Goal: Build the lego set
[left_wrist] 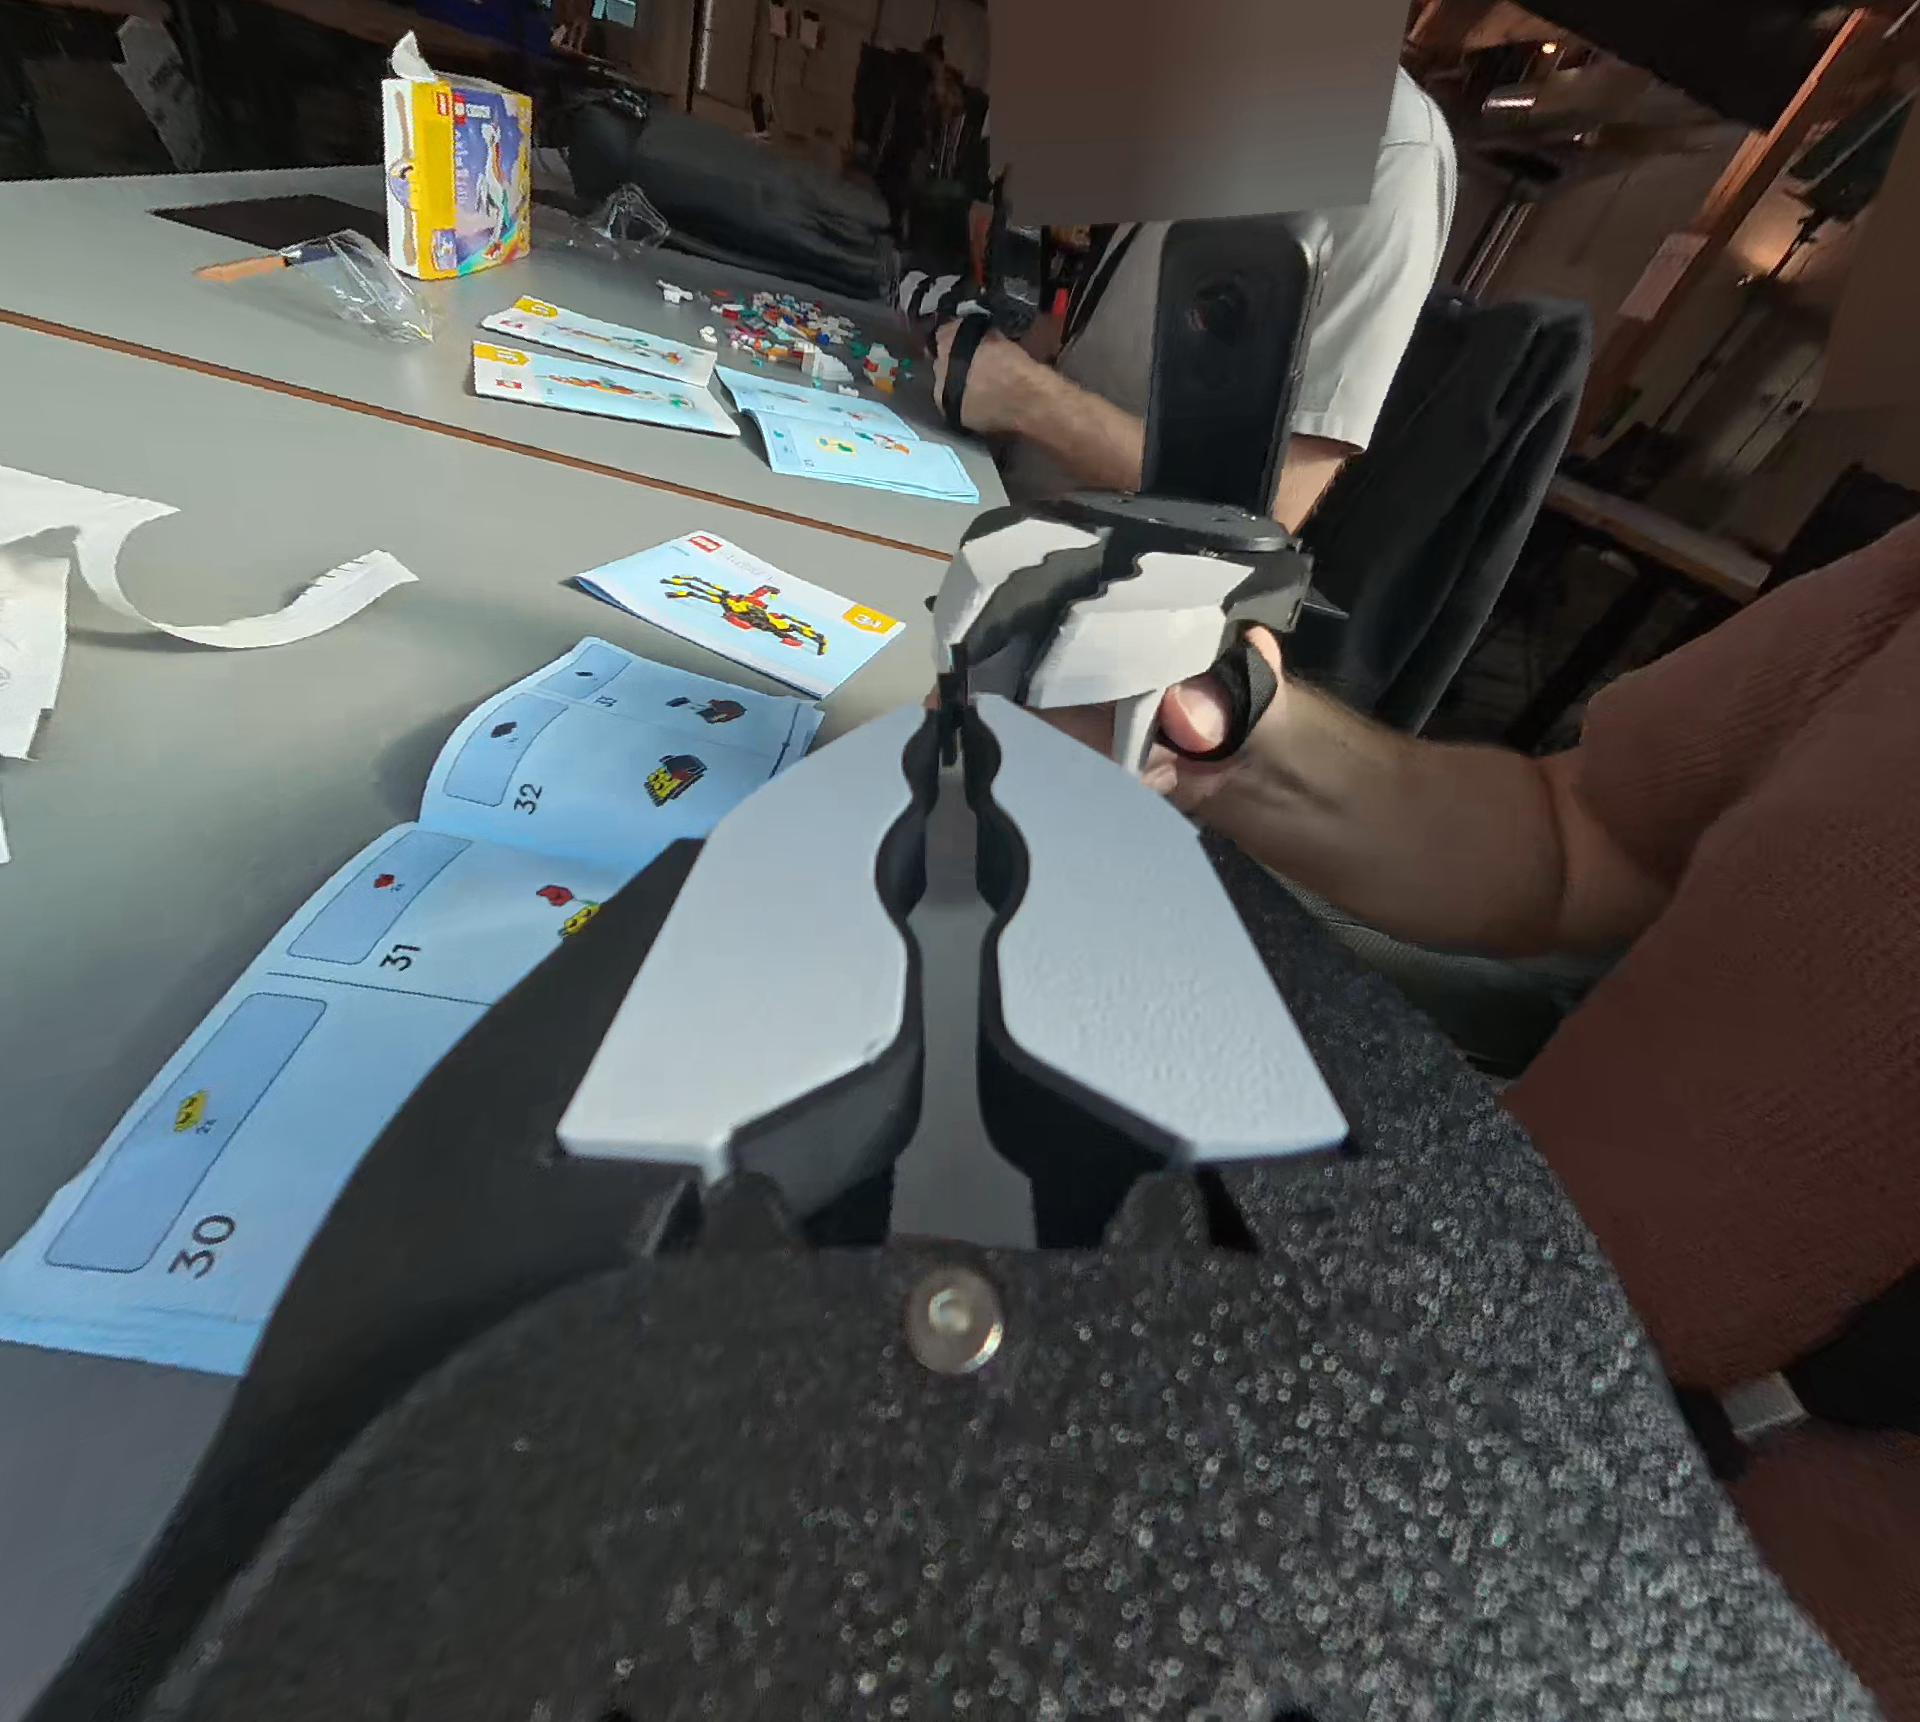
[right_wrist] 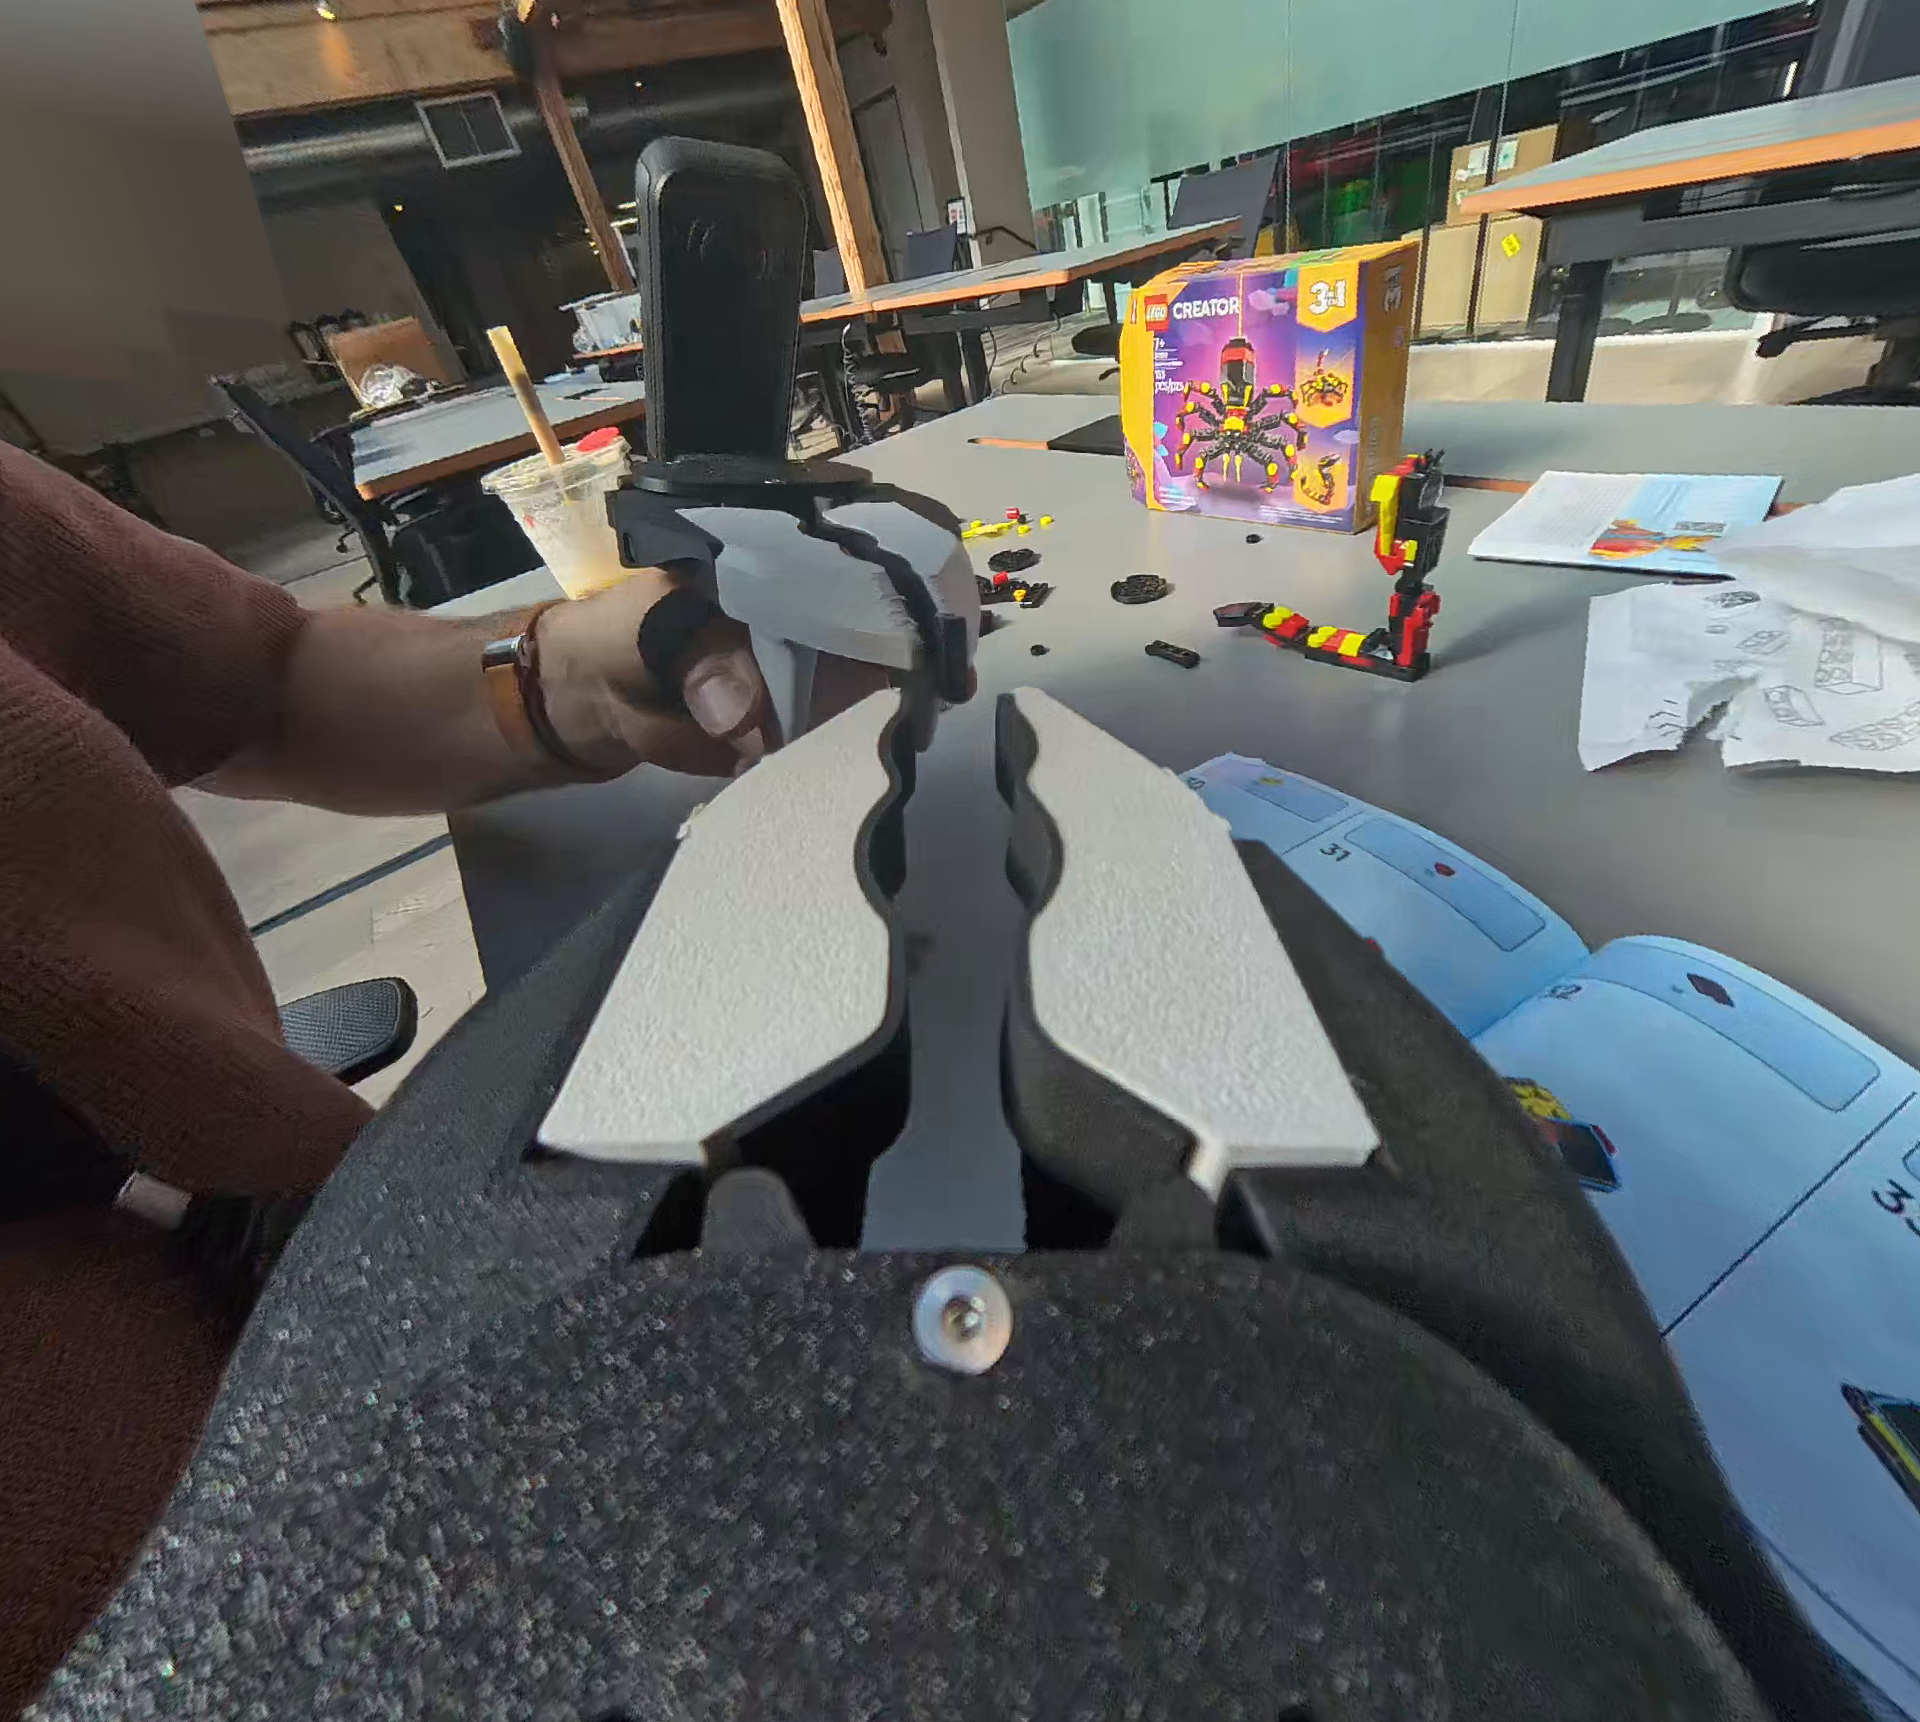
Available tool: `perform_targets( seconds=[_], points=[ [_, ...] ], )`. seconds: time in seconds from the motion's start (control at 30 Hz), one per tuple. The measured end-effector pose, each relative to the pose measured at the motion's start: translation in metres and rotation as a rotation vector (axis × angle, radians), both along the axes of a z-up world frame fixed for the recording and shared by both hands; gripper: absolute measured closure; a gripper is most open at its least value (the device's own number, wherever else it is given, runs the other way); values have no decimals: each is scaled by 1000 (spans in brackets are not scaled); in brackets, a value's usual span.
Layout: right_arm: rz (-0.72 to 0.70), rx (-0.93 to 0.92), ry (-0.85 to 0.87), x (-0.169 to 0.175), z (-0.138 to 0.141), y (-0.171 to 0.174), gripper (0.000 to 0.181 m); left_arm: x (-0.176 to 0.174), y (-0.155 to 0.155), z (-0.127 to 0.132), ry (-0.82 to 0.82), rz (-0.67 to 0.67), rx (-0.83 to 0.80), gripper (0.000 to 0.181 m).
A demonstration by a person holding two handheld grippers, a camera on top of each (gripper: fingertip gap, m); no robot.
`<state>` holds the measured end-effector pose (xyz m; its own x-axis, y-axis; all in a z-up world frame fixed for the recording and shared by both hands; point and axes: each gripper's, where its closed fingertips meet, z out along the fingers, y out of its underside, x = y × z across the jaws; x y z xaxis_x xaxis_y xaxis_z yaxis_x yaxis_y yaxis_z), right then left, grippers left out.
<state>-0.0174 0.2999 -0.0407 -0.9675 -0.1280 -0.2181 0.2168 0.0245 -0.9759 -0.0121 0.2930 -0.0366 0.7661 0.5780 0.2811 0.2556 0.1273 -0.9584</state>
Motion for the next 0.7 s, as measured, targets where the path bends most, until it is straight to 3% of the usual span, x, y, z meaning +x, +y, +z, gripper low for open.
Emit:
perform_targets(
  seconds=[0.13,0.33,0.47,0.7],
  points=[
    [-28,-44,87,3,6,-6,170,-1,11,7,-22,-25,134,177],
    [98,-86,-61,2,14,0,177,-3,16,13,2,-38,213,176],
    [167,53,0,-2,7,8,178,-7,7,14,90,-5,68,176],
    [350,376,169,5,-12,16,178,7,30,-4,153,-287,-381,170]
  ],
)
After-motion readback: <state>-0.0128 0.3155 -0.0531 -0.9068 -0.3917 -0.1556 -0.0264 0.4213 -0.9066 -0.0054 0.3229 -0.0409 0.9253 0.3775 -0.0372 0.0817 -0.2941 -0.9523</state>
